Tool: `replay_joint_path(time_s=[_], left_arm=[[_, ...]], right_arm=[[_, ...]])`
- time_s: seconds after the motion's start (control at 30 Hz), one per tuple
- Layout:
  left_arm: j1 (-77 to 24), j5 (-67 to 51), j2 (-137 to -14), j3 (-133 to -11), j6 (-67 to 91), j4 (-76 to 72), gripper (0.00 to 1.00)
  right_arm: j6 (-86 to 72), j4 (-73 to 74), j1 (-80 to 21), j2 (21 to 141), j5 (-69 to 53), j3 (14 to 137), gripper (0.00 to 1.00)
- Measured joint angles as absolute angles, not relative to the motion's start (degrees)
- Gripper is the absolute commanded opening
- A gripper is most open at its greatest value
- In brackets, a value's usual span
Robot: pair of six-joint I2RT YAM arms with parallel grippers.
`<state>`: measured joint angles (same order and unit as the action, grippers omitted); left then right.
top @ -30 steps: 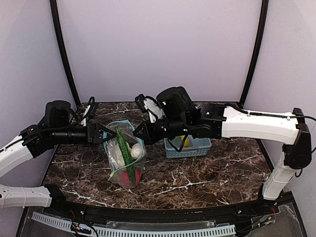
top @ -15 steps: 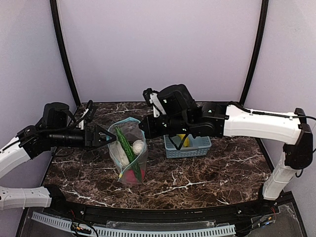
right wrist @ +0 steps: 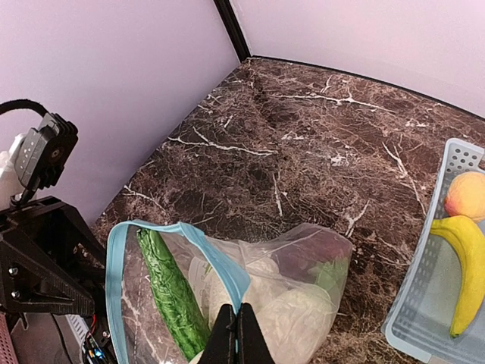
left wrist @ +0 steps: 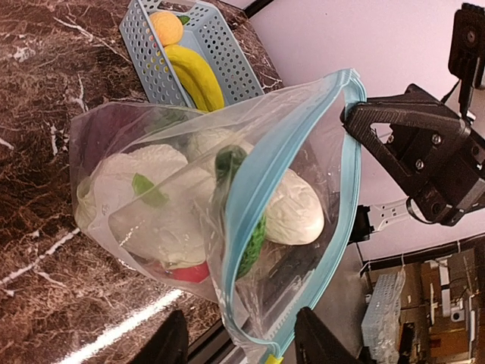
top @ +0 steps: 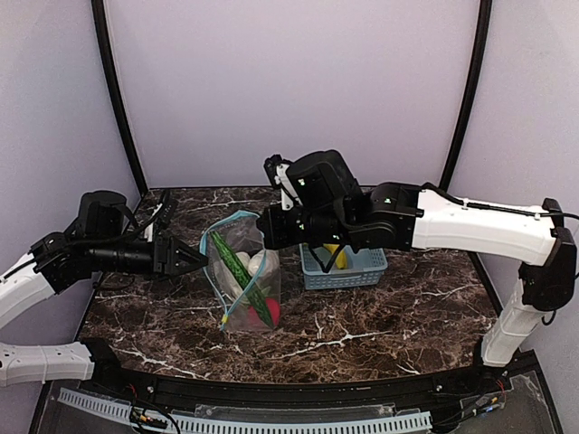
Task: Place the food in the zip-top bag and seal the zipper
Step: Pass from the right arm to the left
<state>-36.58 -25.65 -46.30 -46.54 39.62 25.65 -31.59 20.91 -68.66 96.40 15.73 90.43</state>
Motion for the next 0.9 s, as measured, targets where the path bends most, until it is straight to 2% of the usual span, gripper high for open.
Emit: replay_joint_path(time_s=[0.43,0.57,0.67,0.77,0.83,0.9], left_arm=[[-36.58,-26.65,-47.33,-43.92,41.65,21.61,0.37],[-36.58,-27.20,-47.99,-43.92,42.48,19.33,0.24],[-36.58,-27.49,-48.71,-43.92,42.59,18.24,0.09],[-36.58,-27.62,-49.21,-43.90,42.74,17.61,0.02],[-36.58,-27.55,-49.23,-43.86,42.76,17.54,0.01],[-36.58,-27.35,-49.21,-43.77,42.81,17.50,0.01]], right_arm=[[-31.59,21.37,-69.12,96.40,16.58,90.54,0.00],[-31.59,21.52,-69.14,96.42,16.60,90.63,0.00],[-31.59,21.54,-69.23,96.42,16.60,90.63,0.00],[-31.59,21.63,-69.25,96.42,16.67,90.63,0.00],[-31.53,21.74,-69.28,96.40,16.75,90.63,0.10],[-31.03,21.93,-69.28,96.38,16.80,90.63,0.30]])
